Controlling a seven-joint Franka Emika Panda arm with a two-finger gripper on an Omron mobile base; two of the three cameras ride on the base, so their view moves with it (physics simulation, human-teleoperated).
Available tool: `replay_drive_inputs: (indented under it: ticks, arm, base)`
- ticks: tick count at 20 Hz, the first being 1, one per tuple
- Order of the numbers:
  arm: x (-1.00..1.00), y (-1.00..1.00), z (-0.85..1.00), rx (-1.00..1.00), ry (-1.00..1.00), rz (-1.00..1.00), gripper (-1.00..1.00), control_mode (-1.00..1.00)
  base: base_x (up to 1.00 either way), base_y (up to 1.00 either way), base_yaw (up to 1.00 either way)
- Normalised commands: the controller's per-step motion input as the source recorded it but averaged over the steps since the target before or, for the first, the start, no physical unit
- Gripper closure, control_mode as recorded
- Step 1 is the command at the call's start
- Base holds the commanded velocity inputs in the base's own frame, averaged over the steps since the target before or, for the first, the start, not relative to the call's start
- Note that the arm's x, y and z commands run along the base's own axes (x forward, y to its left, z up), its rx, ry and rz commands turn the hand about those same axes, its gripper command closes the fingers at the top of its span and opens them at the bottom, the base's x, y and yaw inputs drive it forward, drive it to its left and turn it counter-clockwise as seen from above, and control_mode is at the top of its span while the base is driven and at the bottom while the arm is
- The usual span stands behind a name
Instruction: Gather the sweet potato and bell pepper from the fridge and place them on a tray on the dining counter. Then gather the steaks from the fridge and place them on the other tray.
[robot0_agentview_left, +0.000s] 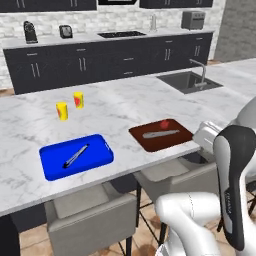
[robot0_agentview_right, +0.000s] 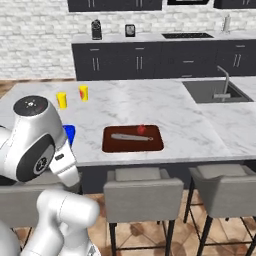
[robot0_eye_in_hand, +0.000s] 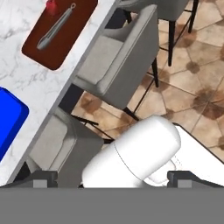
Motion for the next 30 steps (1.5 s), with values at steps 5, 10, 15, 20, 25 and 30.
replay_drive_inputs:
  ticks: [5,10,15,20,25,30]
  arm:
    - [0.0,0.0,0.0,0.0,0.0,0.0,-1.0,1.0]
    - [0.0,0.0,0.0,0.0,0.0,0.0,-1.0,1.0]
    - [0.0,0.0,0.0,0.0,0.0,0.0,-1.0,1.0]
    - [0.0,0.0,0.0,0.0,0.0,0.0,-1.0,1.0]
    - [0.0,0.0,0.0,0.0,0.0,0.0,-1.0,1.0]
    - [0.0,0.0,0.0,0.0,0.0,0.0,-1.0,1.0]
  base:
    - [-0.21,0.37,0.28]
    - [-0.24,0.43,0.3]
    - [-0.29,0.49,0.32]
    - [-0.44,0.42,0.34]
    - [-0.43,0.45,0.35]
    - [-0.11,0.47,0.39]
